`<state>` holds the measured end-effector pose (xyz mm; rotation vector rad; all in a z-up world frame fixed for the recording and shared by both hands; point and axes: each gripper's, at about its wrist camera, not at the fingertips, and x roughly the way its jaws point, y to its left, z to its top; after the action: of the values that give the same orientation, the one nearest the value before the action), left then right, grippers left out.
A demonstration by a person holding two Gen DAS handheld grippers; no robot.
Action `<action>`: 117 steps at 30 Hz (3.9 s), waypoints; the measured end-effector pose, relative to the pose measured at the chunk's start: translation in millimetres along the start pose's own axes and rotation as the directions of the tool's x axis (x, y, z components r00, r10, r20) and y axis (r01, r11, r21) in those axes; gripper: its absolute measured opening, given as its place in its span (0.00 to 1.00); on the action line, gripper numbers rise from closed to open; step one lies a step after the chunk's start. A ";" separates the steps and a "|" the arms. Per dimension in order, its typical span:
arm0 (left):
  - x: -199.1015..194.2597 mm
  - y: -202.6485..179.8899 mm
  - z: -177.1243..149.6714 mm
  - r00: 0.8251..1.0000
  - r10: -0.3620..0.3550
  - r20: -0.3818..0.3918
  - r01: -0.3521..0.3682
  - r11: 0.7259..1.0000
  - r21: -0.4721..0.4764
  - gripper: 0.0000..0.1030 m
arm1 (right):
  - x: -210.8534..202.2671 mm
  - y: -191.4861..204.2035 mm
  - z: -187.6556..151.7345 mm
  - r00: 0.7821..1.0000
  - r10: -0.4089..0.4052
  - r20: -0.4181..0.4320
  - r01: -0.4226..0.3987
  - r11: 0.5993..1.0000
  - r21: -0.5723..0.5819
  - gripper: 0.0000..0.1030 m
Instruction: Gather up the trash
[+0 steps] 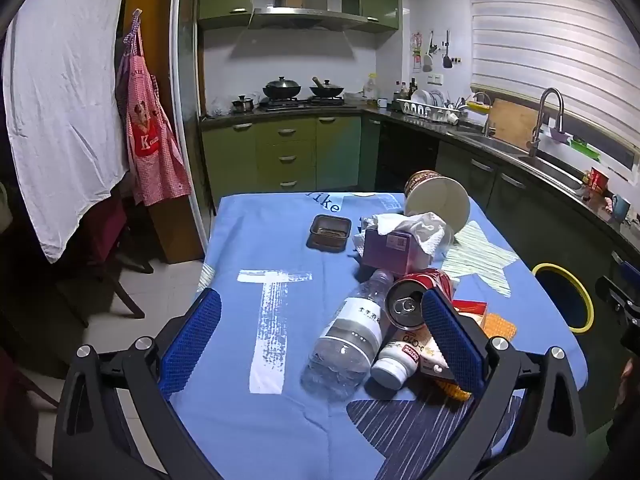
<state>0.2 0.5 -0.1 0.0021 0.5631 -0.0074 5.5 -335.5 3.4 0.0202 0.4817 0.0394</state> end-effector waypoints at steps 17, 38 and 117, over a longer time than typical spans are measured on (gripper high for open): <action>5.8 -0.2 -2.2 1.000 0.003 -0.014 -0.003 1.000 -0.006 0.96 | 2.2 0.9 -1.9 1.000 -0.004 -0.002 0.004 1.000 -0.006 0.94; 12.8 -3.7 -7.1 1.000 0.004 -0.022 -0.004 1.000 0.000 0.96 | 5.9 2.3 -5.8 1.000 -0.005 -0.007 0.005 1.000 -0.005 0.94; 136.3 14.6 54.0 0.997 0.065 -0.051 -0.062 0.997 0.051 0.96 | 112.8 1.3 58.5 0.999 -0.003 0.046 0.009 0.991 -0.134 0.94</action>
<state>144.4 13.9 -27.2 0.0687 0.6148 0.0406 132.5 -330.0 3.0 -0.1126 0.4328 0.0652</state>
